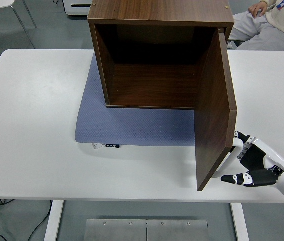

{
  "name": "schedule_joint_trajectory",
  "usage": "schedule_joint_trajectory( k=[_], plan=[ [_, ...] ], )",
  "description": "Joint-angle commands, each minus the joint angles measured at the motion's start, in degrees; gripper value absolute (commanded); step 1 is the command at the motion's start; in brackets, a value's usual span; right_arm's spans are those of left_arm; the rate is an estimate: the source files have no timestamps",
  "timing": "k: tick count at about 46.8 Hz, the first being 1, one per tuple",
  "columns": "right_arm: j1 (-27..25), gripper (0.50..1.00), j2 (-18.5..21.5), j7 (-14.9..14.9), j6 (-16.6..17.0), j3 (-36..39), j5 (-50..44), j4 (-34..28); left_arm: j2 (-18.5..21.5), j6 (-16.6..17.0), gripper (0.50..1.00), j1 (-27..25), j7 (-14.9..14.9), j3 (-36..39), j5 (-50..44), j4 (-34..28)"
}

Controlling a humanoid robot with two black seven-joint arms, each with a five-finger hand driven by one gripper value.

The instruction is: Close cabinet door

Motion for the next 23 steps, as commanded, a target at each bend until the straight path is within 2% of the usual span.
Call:
schedule_joint_trajectory(
  k=[1,23],
  plan=[
    [0.00,1.000,0.57,0.01,0.00,0.00,-0.01,0.04,0.00,0.00,1.000,0.00,0.00,0.00,0.00,0.05],
    [0.00,1.000,7.60,0.01,-0.80,-0.26,-2.99,0.04,0.00,0.00,1.000,0.00,0.00,0.00,0.00,-0.04]
  ],
)
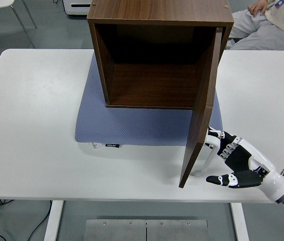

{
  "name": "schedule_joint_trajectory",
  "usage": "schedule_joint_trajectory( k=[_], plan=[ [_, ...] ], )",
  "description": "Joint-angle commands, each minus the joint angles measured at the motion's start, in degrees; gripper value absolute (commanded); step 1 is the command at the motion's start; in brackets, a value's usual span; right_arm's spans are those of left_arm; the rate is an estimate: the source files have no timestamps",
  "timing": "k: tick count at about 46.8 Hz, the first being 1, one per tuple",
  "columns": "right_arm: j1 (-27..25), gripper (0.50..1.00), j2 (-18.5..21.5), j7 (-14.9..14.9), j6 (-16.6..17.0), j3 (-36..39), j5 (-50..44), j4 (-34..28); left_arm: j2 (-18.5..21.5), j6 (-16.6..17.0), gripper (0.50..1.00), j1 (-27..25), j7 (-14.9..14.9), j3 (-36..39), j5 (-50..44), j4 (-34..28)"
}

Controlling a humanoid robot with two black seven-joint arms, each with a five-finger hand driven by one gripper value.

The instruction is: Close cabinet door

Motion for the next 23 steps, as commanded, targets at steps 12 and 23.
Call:
schedule_joint_trajectory(
  k=[12,23],
  plan=[
    [0.61,1.000,4.05,0.01,-1.06,-1.49,-0.83,-0.11,0.00,0.00,1.000,0.00,0.00,0.00,0.00,0.06],
    [1.66,1.000,7.56,0.01,-3.69,-1.84,-1.44,-0.19,0.00,0.00,1.000,0.00,0.00,0.00,0.00,-0.03]
  ],
)
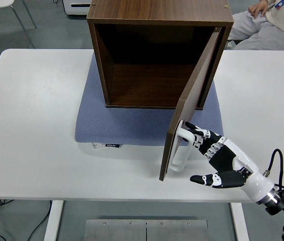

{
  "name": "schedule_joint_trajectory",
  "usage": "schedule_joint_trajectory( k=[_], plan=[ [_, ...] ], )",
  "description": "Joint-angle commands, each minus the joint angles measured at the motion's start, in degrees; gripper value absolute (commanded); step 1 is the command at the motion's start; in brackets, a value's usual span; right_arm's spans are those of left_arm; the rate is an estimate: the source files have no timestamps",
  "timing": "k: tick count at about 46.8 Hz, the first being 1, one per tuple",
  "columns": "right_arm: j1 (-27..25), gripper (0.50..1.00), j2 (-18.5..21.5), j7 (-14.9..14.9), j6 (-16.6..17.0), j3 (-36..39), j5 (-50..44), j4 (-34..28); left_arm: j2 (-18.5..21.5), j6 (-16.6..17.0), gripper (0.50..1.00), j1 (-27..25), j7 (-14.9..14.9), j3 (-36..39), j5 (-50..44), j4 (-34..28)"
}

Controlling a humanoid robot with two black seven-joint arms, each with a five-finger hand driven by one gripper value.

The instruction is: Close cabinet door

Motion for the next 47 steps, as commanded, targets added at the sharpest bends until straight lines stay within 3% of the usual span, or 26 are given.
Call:
schedule_joint_trajectory(
  k=[1,11,47],
  plan=[
    [0.61,1.000,0.88,-0.01,-0.85,-0.13,-0.03,-0.07,0.00,0.00,1.000,0.00,0.00,0.00,0.00,0.06],
    [2.36,1.000,3.25,-0.73,-3.92,-1.10,0.06,-0.16,0.00,0.00,1.000,0.00,0.00,0.00,0.00,0.06],
    [6.49,1.000,11.60,-3.54,-10.07,-3.38,0.32,-1.74,0.00,0.00,1.000,0.00,0.00,0.00,0.00,0.07]
  ],
)
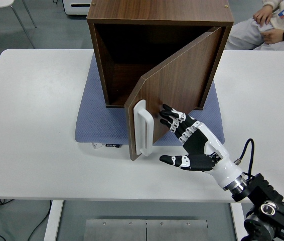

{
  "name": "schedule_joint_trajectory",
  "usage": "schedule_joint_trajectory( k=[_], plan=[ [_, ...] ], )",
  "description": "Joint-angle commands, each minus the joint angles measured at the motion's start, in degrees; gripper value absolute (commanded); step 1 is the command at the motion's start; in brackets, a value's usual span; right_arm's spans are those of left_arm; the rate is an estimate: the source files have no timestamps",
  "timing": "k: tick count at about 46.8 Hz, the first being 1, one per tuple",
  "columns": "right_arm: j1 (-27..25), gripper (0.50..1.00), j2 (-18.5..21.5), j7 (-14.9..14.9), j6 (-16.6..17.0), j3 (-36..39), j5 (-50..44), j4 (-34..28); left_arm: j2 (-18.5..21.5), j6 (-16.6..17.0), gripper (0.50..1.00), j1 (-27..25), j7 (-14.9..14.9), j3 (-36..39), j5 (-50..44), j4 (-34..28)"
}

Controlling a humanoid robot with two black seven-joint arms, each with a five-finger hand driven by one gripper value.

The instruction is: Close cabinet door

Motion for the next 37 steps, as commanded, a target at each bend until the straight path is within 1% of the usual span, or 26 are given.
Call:
schedule_joint_trajectory(
  k=[1,6,13,19,20,26,32,37],
  plan=[
    [0.22,1.000,0.47,-0.11,-0.80,-0.01,0.11,-0.22,0.00,0.00,1.000,0.00,-0.01,0.00,0.00,-0.01],
    [0.74,1.000,0.91,-0.99,-1.68,-0.01,0.20,-0.40,0.00,0.00,1.000,0.00,-0.01,0.00,0.00,-0.01],
    [1.01,1.000,1.97,-1.34,-3.18,-0.10,0.46,-1.19,0.00,0.00,1.000,0.00,-0.01,0.00,0.00,0.08],
    [1.01,1.000,3.55,-1.87,-3.36,-0.01,0.55,-1.98,0.00,0.00,1.000,0.00,-0.01,0.00,0.00,-0.01],
    [1.10,1.000,4.60,-2.22,-3.96,-0.01,0.55,-2.67,0.00,0.00,1.000,0.00,-0.01,0.00,0.00,-0.01],
    [2.15,1.000,6.62,-2.75,-4.50,-0.10,0.64,-3.30,0.00,0.00,1.000,0.00,-0.01,0.00,0.00,-0.01],
    [3.12,1.000,7.94,-3.27,-5.37,-0.54,1.08,-4.00,0.00,0.00,1.000,0.00,-0.01,0.00,0.00,-0.01],
    [4.17,1.000,8.12,-3.54,-5.99,-1.15,1.17,-4.18,0.00,0.00,1.000,0.00,-0.01,0.00,0.00,-0.01]
  ],
)
